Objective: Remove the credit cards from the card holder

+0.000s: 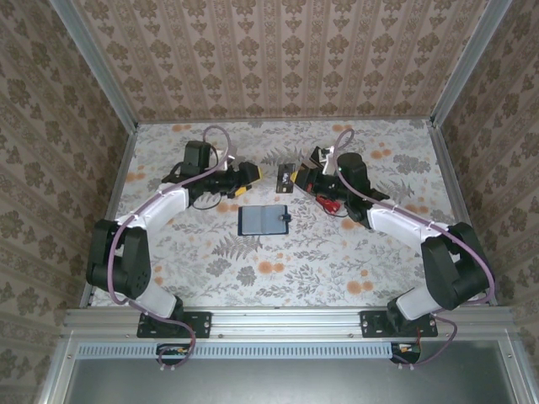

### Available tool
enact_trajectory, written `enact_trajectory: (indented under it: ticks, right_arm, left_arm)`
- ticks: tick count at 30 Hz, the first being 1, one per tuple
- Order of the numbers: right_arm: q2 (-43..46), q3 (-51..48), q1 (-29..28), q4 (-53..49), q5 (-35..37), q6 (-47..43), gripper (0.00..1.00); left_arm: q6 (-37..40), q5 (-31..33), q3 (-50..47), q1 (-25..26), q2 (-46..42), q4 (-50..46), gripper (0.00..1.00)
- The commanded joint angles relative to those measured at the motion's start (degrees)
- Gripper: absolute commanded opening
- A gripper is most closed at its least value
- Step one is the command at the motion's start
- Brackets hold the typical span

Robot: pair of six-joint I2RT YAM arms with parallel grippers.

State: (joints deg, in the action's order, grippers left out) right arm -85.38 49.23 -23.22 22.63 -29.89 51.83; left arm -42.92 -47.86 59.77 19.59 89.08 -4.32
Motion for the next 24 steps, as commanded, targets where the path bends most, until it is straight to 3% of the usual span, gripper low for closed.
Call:
enact_trajectory:
  ticks: [1,6,11,21,22,24]
  right_arm:
    - [-0.39,0.69,0.8,9.63,-8.17,6.14,0.0]
    - [-3.65,2.41,1.12,17.07,-11.91,12.11,0.0]
    - [-5.86,4.2,1.19,19.68,-13.26,14.46,0.0]
    - [-8.44,5.32,1.25,21.72,-13.89,16.77,0.0]
    - [-8.55,5.16,1.21,22.15,-13.95,17.24,0.01]
    - [-8.42,4.25,0.94,23.77,-13.48,18.66,0.23]
  left_arm:
    - [-4.8,-7.36,1.3,0.94,-0.56,8.8,0.79]
    - [-4.94,-9.75,3.7,1.49,0.87,10.61,0.69]
    - [-9.96,-12.51,4.22,1.5,2.56,17.92,0.48]
    - [-11.1,-12.1,4.7,1.54,3.56,18.62,0.11]
    - [-11.56,-11.85,4.61,1.56,3.41,18.93,0.05]
    - [-12.99,-10.77,4.15,1.65,3.13,20.07,0.0]
